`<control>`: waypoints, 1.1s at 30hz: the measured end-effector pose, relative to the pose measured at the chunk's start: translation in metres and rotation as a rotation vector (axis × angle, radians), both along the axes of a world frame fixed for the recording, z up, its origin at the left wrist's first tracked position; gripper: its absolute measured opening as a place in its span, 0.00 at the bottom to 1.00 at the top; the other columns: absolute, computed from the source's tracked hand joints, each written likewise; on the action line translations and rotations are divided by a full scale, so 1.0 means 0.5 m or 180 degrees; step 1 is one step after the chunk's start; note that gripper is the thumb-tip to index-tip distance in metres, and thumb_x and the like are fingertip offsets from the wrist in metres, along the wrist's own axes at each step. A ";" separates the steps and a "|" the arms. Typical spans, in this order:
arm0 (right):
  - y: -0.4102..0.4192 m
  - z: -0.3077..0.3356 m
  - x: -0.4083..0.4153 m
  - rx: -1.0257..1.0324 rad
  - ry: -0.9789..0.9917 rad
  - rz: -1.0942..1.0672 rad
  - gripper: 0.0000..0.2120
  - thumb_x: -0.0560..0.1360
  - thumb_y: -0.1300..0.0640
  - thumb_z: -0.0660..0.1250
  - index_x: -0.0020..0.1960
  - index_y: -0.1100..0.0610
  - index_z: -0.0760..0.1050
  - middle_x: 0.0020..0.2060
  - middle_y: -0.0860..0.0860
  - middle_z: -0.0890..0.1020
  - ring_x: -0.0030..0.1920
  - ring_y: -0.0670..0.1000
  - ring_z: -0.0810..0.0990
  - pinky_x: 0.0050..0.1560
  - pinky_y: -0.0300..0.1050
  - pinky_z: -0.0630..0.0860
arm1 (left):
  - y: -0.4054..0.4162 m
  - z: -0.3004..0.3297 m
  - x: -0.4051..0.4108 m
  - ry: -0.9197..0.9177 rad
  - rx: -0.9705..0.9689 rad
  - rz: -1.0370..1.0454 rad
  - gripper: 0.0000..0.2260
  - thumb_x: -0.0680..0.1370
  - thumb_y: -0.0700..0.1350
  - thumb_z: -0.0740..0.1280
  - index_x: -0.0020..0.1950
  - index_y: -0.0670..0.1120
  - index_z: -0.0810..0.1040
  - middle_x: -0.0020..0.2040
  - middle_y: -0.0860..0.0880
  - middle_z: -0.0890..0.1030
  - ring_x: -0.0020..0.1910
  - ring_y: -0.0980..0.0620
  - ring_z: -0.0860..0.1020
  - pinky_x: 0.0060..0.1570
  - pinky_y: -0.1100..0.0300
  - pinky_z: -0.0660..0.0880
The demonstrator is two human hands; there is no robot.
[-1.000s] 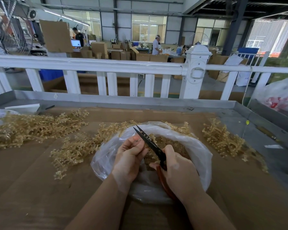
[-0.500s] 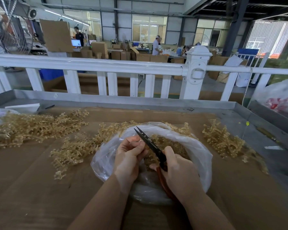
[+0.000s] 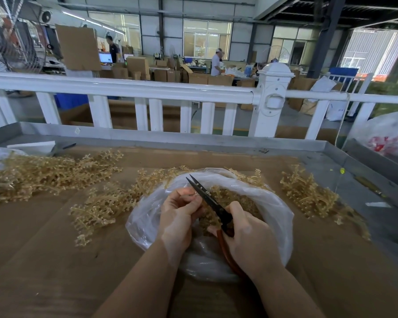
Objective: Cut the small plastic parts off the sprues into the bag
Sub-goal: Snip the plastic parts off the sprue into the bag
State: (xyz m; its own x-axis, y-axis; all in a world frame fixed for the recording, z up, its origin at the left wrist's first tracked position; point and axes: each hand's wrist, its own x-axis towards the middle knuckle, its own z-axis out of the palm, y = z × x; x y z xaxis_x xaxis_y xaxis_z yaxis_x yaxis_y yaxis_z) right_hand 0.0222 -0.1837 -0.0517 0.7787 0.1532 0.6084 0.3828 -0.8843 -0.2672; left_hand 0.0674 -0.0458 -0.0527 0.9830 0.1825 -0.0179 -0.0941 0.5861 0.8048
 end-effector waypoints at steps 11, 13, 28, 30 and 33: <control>-0.006 -0.002 0.006 0.0004 0.0200 0.0021 0.18 0.70 0.38 0.68 0.49 0.51 0.70 0.35 0.44 0.79 0.34 0.42 0.76 0.31 0.27 0.64 | -0.003 0.005 -0.003 -0.0046 0.0133 -0.0059 0.12 0.74 0.26 0.63 0.38 0.42 0.72 0.35 0.45 0.75 0.35 0.52 0.78 0.35 0.64 0.77; -0.005 0.000 0.005 -0.0001 0.0234 0.0021 0.18 0.71 0.38 0.67 0.49 0.50 0.70 0.35 0.43 0.78 0.33 0.40 0.72 0.29 0.25 0.59 | -0.004 0.005 -0.003 -0.0048 0.0151 -0.0014 0.12 0.74 0.25 0.63 0.38 0.42 0.71 0.36 0.44 0.75 0.37 0.50 0.77 0.40 0.61 0.77; -0.007 0.000 0.014 -0.0083 0.0599 0.0133 0.18 0.74 0.36 0.62 0.54 0.48 0.66 0.42 0.42 0.79 0.38 0.37 0.71 0.31 0.24 0.64 | 0.000 -0.001 -0.002 -0.0035 0.0234 -0.0075 0.10 0.73 0.26 0.64 0.38 0.40 0.74 0.33 0.46 0.80 0.35 0.52 0.81 0.36 0.61 0.79; -0.007 0.000 0.015 -0.0078 0.0606 0.0157 0.19 0.74 0.36 0.62 0.55 0.48 0.67 0.42 0.42 0.79 0.38 0.36 0.70 0.31 0.23 0.64 | 0.000 0.001 -0.003 -0.0017 0.0131 -0.0118 0.10 0.73 0.26 0.64 0.38 0.40 0.74 0.34 0.46 0.80 0.34 0.52 0.81 0.35 0.62 0.79; -0.005 0.002 0.014 -0.0061 0.0585 0.0149 0.18 0.74 0.37 0.62 0.54 0.48 0.67 0.39 0.41 0.77 0.36 0.37 0.70 0.30 0.25 0.65 | 0.001 0.003 -0.006 0.0048 0.0006 -0.0177 0.09 0.74 0.26 0.64 0.39 0.40 0.74 0.33 0.46 0.81 0.32 0.53 0.81 0.32 0.64 0.78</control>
State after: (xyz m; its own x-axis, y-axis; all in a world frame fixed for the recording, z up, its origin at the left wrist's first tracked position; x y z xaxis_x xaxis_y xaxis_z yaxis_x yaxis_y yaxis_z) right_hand 0.0291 -0.1864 -0.0509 0.8682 0.2022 0.4532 0.3700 -0.8723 -0.3197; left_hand 0.0643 -0.0454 -0.0509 0.9913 0.1278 -0.0324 -0.0494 0.5885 0.8070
